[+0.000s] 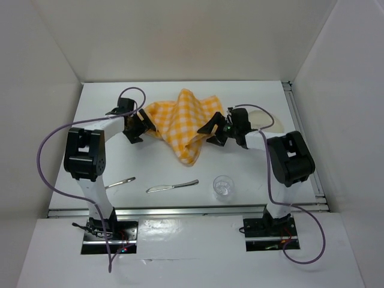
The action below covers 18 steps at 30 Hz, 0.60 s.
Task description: Set the dinner table for one person
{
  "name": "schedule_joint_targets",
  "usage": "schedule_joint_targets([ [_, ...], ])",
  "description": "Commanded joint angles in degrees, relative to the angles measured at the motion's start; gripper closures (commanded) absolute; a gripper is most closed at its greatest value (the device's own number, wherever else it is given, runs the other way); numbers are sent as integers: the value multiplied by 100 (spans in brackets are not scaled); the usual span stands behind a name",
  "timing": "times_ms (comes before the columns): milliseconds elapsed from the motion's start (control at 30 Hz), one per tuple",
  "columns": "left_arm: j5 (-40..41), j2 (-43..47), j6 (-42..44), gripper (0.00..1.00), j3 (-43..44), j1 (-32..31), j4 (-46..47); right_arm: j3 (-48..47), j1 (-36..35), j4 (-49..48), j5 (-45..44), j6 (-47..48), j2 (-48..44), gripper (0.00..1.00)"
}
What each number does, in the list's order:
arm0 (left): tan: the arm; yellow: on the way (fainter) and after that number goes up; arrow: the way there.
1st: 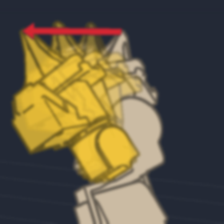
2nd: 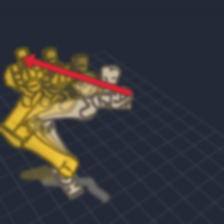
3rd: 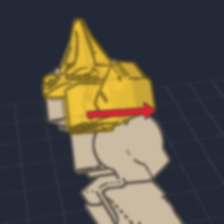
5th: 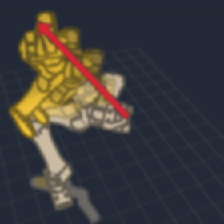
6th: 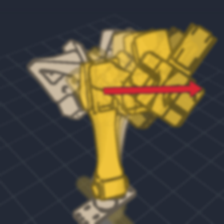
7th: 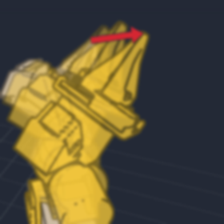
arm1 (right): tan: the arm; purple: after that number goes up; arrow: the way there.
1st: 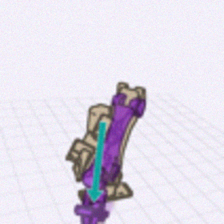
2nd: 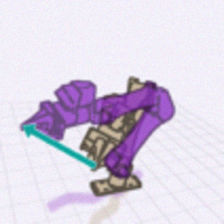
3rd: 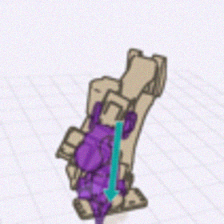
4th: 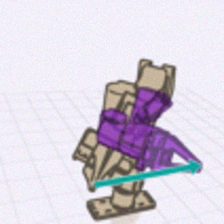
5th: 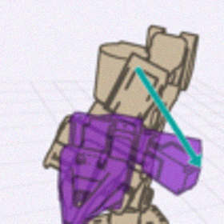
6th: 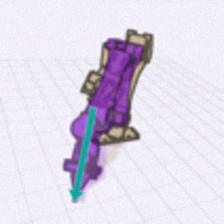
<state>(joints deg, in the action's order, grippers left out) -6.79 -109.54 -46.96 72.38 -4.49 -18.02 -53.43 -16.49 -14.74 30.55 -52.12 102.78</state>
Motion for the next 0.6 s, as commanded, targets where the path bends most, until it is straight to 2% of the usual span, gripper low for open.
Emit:
schedule_joint_targets([
  [0,-323,-305,-243,12,259,27,290,-387,58,-679,364,-202,321,33],
  [100,-323,-436,-243,39,382,27,343,-763,58,-234,417,34,392,74],
  [133,-323,-489,-243,65,434,27,343,-905,58,-5,417,157,392,89],
  [167,-323,-490,-243,79,583,79,265,-1028,58,206,417,419,287,100],
  [200,-323,-559,-183,93,689,80,177,-1203,58,391,417,561,208,100],
  [233,-323,-560,-182,100,794,158,46,-1275,58,715,417,693,-10,100],
  [367,-60,10,-77,100,874,413,-131,-1749,6,1806,198,1449,-574,100],
  [567,-271,1143,389,100,1058,1081,-553,-2452,6,3123,-49,2434,-1260,100],
])
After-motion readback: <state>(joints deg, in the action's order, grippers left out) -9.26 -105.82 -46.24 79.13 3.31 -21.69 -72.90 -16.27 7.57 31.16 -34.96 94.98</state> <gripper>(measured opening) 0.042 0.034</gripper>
